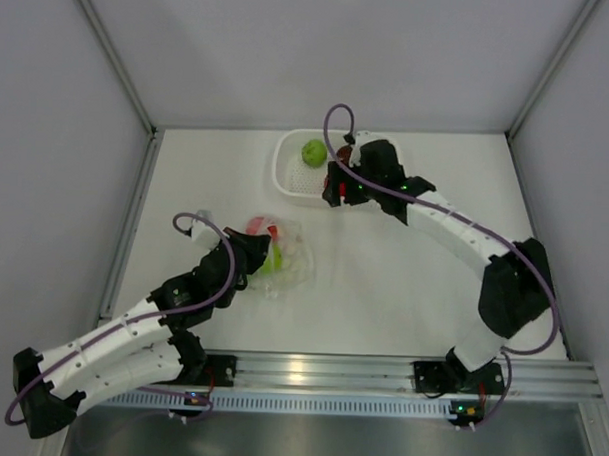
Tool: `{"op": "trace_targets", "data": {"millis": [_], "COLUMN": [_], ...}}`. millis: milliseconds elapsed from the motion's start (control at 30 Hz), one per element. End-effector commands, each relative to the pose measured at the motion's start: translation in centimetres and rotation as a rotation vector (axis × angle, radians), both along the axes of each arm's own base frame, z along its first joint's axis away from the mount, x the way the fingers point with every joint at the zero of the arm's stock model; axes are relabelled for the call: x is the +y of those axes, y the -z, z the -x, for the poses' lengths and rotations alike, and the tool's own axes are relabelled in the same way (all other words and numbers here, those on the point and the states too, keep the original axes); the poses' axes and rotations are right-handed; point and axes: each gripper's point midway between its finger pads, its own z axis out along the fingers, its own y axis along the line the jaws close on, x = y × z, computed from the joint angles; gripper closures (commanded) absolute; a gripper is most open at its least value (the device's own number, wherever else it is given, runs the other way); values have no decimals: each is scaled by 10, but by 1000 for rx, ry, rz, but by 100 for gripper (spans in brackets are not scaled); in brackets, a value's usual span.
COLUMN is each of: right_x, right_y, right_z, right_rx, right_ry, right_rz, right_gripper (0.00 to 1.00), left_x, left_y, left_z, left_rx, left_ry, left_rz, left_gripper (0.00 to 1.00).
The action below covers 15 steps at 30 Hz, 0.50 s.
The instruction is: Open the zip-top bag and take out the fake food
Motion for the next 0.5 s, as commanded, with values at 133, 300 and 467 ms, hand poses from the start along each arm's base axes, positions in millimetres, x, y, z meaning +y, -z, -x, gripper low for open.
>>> {"op": "trace_targets", "data": {"millis": [133, 300, 467], "right_x": [32, 41, 66], "right_y": [-71, -86, -80], "right_z": [112, 157, 178], "right_rx": [-31, -51, -25], "right_ry": [-246, -280, -207], "right_rz": [-427, -507, -524], "right_gripper": [37, 42, 43], "left_x": [-8, -18, -28], "left_y": [-26, -31, -32], "left_z": [-5, -5, -6], "left_rx": [-22, -5, 23], "left_ry": [-4, 20, 32], "left_rz": [75, 117, 152], "left_gripper": [100, 100, 100]}}
